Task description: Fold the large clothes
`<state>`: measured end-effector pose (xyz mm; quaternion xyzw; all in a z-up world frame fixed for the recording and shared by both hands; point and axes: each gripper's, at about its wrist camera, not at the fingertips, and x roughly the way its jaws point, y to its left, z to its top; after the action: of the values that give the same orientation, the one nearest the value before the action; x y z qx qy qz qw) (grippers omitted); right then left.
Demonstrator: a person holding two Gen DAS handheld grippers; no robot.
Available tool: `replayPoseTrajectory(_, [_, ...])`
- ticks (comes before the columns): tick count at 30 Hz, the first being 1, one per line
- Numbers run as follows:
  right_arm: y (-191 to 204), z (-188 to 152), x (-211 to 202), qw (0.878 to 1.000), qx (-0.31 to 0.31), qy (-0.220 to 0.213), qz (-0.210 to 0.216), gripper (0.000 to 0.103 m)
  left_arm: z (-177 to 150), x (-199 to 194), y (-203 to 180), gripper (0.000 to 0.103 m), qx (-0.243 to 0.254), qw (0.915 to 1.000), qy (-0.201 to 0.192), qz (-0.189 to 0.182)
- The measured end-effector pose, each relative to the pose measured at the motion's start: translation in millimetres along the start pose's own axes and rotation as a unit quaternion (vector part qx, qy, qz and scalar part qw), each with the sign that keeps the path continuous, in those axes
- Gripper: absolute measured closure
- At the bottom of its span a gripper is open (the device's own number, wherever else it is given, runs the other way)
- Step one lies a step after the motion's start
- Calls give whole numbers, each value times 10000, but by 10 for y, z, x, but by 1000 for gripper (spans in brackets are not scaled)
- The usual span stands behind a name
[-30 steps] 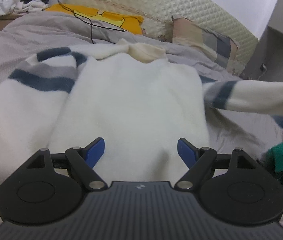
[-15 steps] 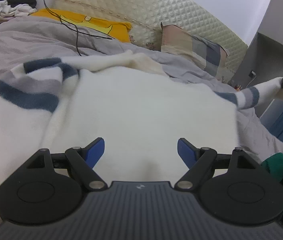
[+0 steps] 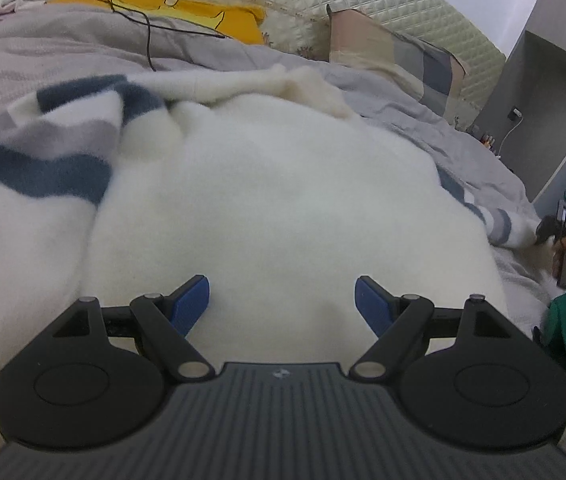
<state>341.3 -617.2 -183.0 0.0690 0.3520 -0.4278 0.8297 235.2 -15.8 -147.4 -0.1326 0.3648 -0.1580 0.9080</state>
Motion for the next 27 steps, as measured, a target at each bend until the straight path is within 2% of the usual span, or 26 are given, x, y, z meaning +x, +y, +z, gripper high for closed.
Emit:
replayPoseTrajectory(2, [-42, 20, -117, 10000, 72, 30, 47, 81, -7, -20, -1, 20, -15, 10000, -5, -9])
replayPoseTrajectory(4, [-90, 32, -280, 9997, 209, 40, 132, 69, -12, -33, -23, 20, 6, 10000, -10, 13])
replayPoseTrajectory(6, [-145, 58, -507, 9992, 324, 6, 246, 44, -8, -43, -43, 20, 28, 10000, 21, 44])
replayPoseTrajectory(7, [-160, 70, -640, 9989, 346, -24, 330, 40, -2, -54, -51, 20, 30, 10000, 28, 44])
replayPoseTrajectory(10, [-179, 23, -1068, 9976, 299, -64, 622, 39, -17, -127, -88, 20, 31, 10000, 47, -19])
replayPoseTrajectory(15, [-97, -206, -1978, 9929, 3, -393, 1123, 39, -89, -294, -231, 20, 159, 9998, -47, -97])
replayPoseTrajectory(21, [-56, -641, -3045, 9764, 367, -493, 2069, 39, -247, -561, -419, 20, 354, 9988, -109, -309])
replayPoseTrajectory(24, [2, -983, -3531, 9651, 516, -465, 2526, 39, -333, -677, -512, 20, 488, 9980, -124, -370])
replayPoseTrajectory(27, [92, -1316, -3938, 9557, 406, -431, 2883, 39, -413, -768, -596, 20, 607, 9970, -183, -435])
